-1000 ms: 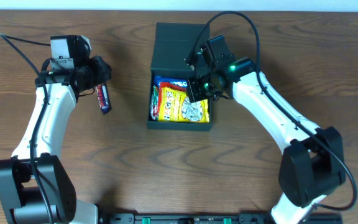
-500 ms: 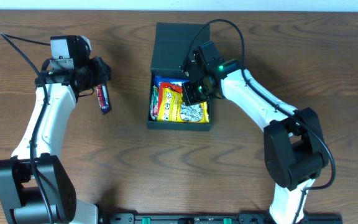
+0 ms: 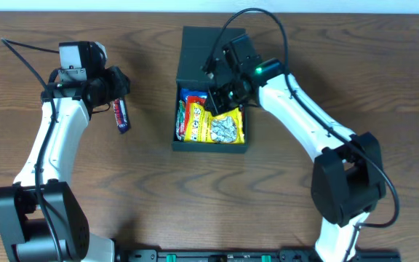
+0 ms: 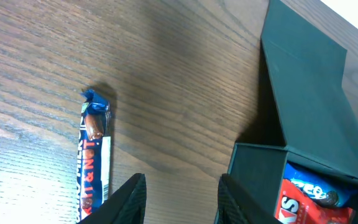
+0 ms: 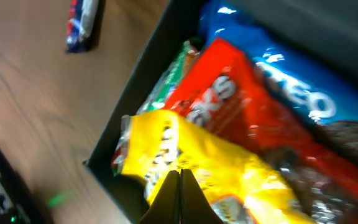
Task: Pack container
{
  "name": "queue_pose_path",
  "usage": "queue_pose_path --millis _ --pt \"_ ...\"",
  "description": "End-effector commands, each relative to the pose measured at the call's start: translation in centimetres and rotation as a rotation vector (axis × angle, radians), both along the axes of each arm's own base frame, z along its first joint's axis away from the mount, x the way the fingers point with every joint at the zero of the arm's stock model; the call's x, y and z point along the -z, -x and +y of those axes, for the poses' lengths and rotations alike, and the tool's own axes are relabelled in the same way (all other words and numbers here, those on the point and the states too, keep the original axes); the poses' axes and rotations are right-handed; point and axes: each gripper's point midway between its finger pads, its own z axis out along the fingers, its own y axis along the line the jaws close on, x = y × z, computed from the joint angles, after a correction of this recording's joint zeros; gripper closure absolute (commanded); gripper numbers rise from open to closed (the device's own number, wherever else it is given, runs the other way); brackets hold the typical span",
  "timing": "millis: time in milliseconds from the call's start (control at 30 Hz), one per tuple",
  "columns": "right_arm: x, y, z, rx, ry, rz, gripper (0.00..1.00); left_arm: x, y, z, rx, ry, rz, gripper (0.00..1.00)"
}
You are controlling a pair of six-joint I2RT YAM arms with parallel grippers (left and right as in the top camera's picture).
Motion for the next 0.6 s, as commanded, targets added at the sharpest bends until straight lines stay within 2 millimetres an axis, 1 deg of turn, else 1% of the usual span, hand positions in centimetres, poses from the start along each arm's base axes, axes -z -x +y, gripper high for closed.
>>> queue_pose_path --millis 0,267,333,400,467,500,567 --pt "1.0 0.7 1.1 -0.059 -0.005 0.011 0.99 -1.5 -0.3 0.6 0.012 -0.04 -0.044 0.61" --pt "5.9 0.8 0.9 -0.057 0.054 0.09 0.99 -1.5 -0.3 0.5 0.013 -0.039 -0.043 0.59" --pt "6.3 0.7 0.8 -0.055 0.064 0.09 0.99 -1.5 -0.3 0.5 0.013 -0.039 -0.042 0.59" --pt "6.2 0.5 0.9 -0.055 0.058 0.082 0.98 -1.5 -0.3 0.5 0.017 -0.042 -0.042 0.59" --pt "4.9 0.1 1.3 -0.058 0.033 0.065 0.99 -1.4 -0.1 0.5 0.036 -0.056 -0.041 0.59" --pt "4.0 0.0 1.5 -0.061 0.015 0.058 0.99 -1.3 -0.1 0.5 0.047 -0.063 -0.039 0.58" --pt "0.8 -0.7 1.9 -0.064 -0.038 0.029 0.99 -1.2 0.0 0.5 0.07 -0.08 -0.038 0.55"
